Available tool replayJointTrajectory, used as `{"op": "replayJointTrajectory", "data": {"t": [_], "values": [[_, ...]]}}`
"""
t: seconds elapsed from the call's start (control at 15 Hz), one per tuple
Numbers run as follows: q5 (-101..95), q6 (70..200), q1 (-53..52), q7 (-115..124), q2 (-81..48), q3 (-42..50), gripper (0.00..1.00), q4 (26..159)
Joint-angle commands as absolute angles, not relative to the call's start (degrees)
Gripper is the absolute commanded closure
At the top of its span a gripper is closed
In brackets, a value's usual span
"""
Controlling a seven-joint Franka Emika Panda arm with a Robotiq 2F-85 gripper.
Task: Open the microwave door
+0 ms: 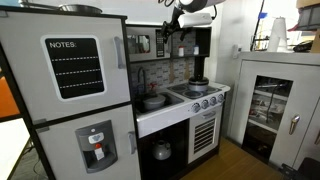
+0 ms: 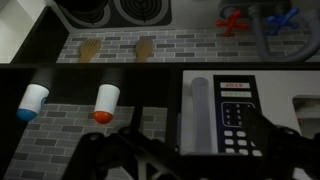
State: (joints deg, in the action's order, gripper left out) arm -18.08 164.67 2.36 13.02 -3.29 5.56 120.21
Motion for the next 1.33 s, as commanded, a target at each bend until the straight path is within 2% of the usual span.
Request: {"op": "replayJointTrajectory", "data": {"t": [0.0,0.13,0.27,0.93,1.07,1.13,1.27], "values": [[-18.9,167.2,2.3,13.6,-3.3,5.7,0.0,120.9],[-18.9,167.5,2.2,13.7,-3.5,5.7,0.0,121.1],[-18.9,168.0,2.0,13.7,-3.7,5.6,0.26,121.3],[-19.3,171.6,1.8,13.6,-3.2,5.8,0.97,122.8],[-19.4,172.1,1.9,13.6,-3.0,6.0,1.0,123.2],[-19.3,172.1,1.9,13.6,-3.0,6.0,0.96,123.2],[-19.5,172.4,1.8,13.7,-3.0,6.0,0.96,123.4]]}}
